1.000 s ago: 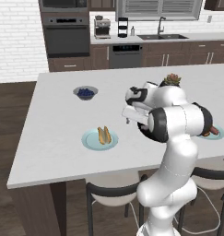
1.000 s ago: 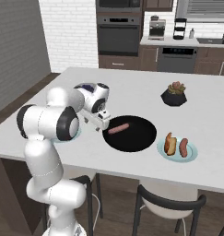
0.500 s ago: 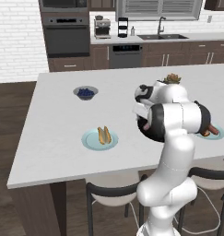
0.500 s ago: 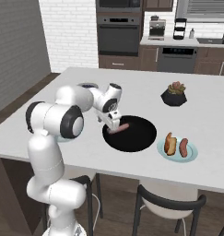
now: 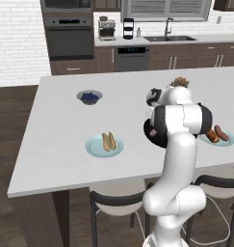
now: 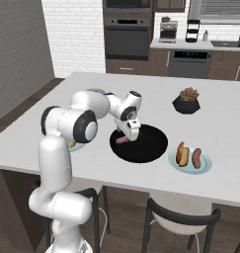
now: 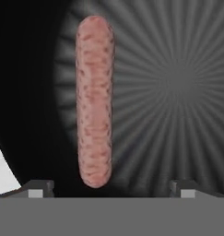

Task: Place one bun and one sausage from the bowl on each plate.

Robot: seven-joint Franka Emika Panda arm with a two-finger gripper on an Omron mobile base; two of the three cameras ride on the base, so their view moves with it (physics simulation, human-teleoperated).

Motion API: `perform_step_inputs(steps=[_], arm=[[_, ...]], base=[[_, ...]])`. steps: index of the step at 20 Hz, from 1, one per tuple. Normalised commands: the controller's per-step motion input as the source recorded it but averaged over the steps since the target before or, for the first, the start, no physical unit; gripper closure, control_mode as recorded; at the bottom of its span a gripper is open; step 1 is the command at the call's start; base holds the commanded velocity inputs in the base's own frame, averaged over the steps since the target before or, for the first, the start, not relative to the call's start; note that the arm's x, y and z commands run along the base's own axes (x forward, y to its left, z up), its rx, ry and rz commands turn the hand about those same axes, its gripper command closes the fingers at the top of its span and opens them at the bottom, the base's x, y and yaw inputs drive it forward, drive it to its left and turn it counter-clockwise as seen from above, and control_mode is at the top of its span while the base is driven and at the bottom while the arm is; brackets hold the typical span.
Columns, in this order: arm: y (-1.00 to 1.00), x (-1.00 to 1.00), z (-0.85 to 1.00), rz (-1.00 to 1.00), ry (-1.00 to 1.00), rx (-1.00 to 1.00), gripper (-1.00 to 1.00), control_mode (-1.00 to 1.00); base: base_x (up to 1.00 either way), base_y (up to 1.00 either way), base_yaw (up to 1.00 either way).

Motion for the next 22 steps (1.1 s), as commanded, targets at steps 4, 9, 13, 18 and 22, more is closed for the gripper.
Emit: perform_step_inputs(steps=[4, 9, 13, 18, 22], arm=[[-0.03, 0.17, -0.49, 0.0, -0.03, -0.06, -1.0, -1.0], [-0.1, 0.39, -0.23, 0.0, 0.0, 0.0, -1.0, -1.0], [-0.06, 0.21, -0.24, 0.0, 0.0, 0.0, -1.0, -1.0], [0.0, 0.0, -0.07, 0.0, 0.0, 0.0, -1.0, -1.0], [0.0, 0.0, 0.0, 0.0, 0.0, 0.0, 1.0, -1.0]], base=[[0.0, 0.0, 0.0], [0.0, 0.0, 0.0], [0.0, 0.0, 0.0], [0.0, 0.0, 0.0], [0.0, 0.0, 0.0]])
